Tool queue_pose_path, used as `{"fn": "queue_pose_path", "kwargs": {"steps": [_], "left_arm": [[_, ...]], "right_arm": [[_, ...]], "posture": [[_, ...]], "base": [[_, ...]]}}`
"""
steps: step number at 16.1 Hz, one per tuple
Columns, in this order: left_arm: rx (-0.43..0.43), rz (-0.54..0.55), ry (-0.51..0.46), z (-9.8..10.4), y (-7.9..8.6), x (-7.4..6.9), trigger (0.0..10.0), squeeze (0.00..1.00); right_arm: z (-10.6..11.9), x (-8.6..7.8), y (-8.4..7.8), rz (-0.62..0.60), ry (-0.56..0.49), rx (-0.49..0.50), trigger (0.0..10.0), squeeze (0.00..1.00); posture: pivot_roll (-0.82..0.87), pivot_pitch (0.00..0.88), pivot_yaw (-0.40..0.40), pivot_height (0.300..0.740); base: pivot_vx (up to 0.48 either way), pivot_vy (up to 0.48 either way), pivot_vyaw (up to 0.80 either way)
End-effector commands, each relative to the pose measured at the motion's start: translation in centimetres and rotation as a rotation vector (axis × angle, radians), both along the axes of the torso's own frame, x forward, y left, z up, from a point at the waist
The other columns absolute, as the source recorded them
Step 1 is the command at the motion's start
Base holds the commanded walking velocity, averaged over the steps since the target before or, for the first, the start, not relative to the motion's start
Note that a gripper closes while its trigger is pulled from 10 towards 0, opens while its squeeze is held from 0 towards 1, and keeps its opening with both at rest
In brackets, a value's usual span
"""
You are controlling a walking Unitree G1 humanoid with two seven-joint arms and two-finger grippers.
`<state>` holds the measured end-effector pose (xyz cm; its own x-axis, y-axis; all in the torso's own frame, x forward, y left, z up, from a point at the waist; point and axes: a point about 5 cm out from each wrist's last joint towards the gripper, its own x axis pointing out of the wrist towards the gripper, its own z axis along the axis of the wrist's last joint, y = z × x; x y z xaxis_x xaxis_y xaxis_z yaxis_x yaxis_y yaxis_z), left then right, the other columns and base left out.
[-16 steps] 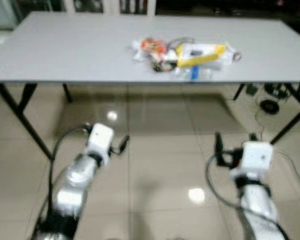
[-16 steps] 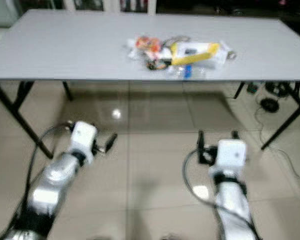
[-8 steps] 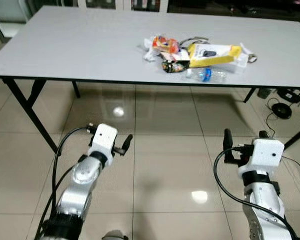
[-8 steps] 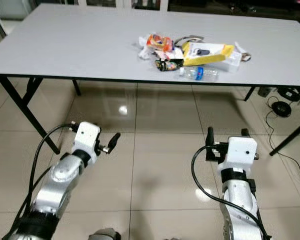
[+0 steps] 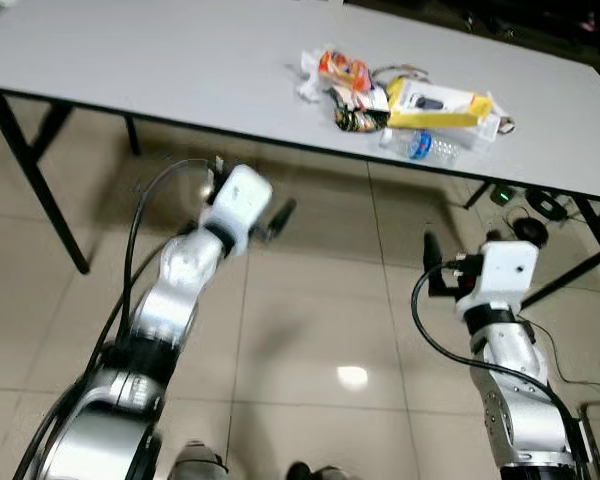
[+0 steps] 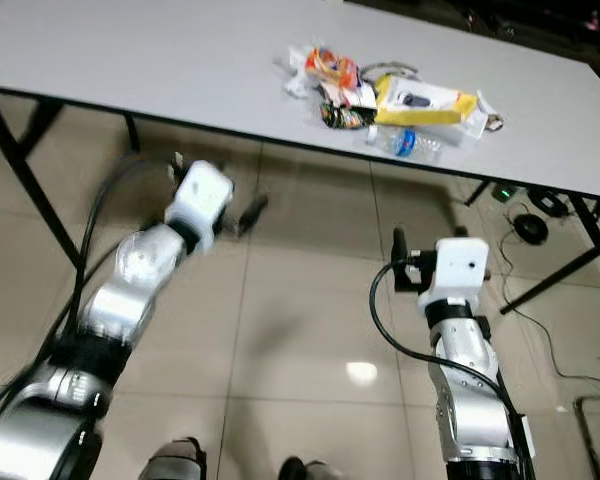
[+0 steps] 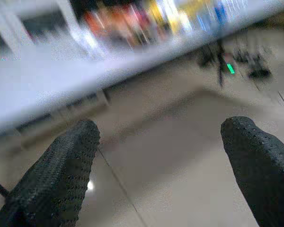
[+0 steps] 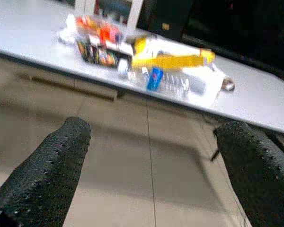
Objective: Picking trash to rubbish bin
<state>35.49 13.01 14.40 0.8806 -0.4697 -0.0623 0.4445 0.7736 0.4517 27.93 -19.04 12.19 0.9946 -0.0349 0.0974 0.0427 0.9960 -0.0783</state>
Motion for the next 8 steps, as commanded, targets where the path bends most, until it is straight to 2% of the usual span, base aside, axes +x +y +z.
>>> {"fn": "queue_pose_path", "kwargs": {"steps": [1,3,6,7,8], "left_arm": [[0.028,-0.044,0.033,-1.4,-0.7,-0.7,10.0,0.0],[0.003,-0.043,0.048,-2.1,-0.7,-1.0,10.0,0.0],[-0.081,0.041,0.094,-3.7,0.3,-1.6,10.0,0.0],[-0.096,0.075,0.094,-3.9,0.9,-1.9,10.0,0.0],[-0.104,0.142,0.117,-4.5,2.3,-2.4,10.0,0.0]], "right_arm": [[-0.3,-0.2,-1.3,-0.035,0.007,-0.006,10.0,0.0],[-0.2,-0.3,-1.9,-0.076,-0.014,-0.001,10.0,0.0],[0.2,-1.2,-2.2,-0.178,-0.069,0.037,10.0,0.0],[0.0,-1.6,-2.0,-0.184,-0.074,0.035,10.0,0.0],[0.1,-2.3,-1.9,-0.205,-0.084,0.042,10.0,0.0]], "posture": [[0.38,0.183,-0.194,0.74],[0.34,0.145,-0.139,0.74],[0.28,0.112,-0.048,0.74],[0.27,0.11,-0.027,0.74],[0.24,0.108,0.009,0.74]], "base": [[0.0,0.0,0.0],[0.0,0.0,0.0],[0.0,0.0,0.0],[0.0,0.0,0.0],[0.0,0.0,0.0]]}}
